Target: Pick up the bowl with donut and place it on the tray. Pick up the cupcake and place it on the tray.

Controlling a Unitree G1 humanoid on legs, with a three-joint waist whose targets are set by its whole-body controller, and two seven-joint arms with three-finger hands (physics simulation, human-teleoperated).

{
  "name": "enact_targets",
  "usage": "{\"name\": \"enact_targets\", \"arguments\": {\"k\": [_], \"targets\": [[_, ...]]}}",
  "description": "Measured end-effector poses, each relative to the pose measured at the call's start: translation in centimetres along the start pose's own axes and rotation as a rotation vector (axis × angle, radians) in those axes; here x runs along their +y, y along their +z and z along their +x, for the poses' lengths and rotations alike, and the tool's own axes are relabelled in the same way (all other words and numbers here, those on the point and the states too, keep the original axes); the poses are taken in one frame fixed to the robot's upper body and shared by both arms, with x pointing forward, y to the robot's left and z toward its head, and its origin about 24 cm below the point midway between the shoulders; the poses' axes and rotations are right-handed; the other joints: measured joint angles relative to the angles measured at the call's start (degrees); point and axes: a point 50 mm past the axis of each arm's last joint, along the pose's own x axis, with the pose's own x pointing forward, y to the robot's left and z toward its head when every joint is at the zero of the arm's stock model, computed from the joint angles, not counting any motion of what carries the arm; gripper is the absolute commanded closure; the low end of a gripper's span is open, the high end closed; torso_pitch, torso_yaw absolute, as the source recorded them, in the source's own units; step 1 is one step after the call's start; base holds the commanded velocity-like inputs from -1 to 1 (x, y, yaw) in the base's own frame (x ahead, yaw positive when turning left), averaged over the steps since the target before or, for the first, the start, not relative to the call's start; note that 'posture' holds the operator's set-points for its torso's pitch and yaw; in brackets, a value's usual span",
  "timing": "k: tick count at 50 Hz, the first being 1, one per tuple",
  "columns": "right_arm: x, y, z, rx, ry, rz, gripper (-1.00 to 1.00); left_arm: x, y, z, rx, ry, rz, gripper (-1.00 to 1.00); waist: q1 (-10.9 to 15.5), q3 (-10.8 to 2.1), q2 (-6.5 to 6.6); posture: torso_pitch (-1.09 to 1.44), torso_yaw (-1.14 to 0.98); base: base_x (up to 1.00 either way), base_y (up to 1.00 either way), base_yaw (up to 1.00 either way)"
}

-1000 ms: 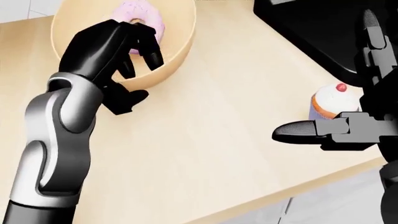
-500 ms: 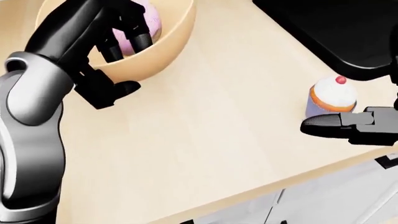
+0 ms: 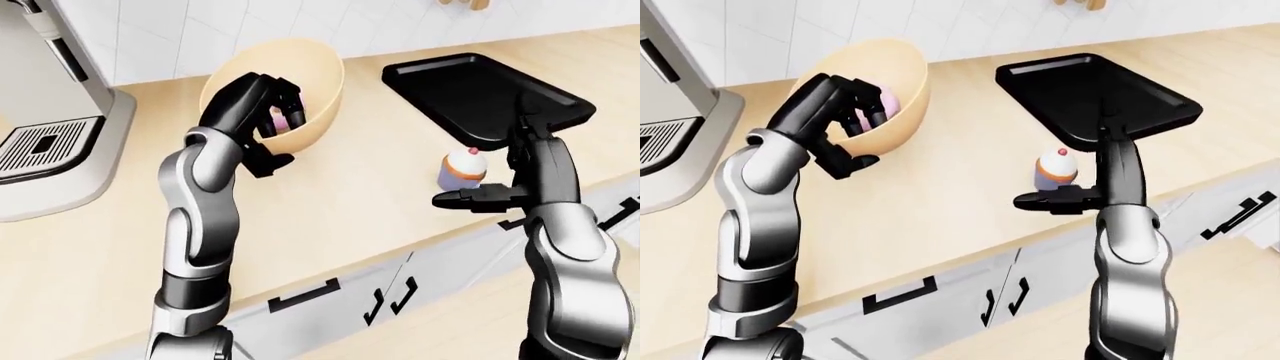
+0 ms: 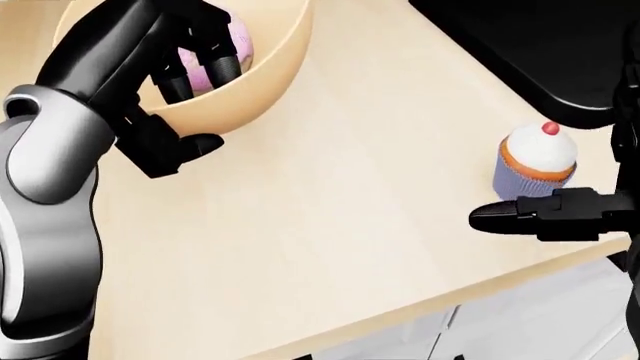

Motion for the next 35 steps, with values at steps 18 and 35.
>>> {"name": "enact_targets", "arguments": {"k": [18, 35], "targets": [[0.2, -1.6, 0.4, 0.041, -0.005, -0.019, -0.73, -0.1, 0.2, -0.1, -0.008, -0.005, 0.011, 1.00, 0.0, -0.19, 0.07, 0.00, 0.00, 0.00, 0.00, 0.00], [1.2, -4.2, 0.9, 0.095, 0.011, -0.032, -0.19, 0.1, 0.3, -0.4, -0.017, -0.002, 0.019, 1.00, -0.1, -0.29, 0.16, 0.00, 0.00, 0.00, 0.00, 0.00]]}}
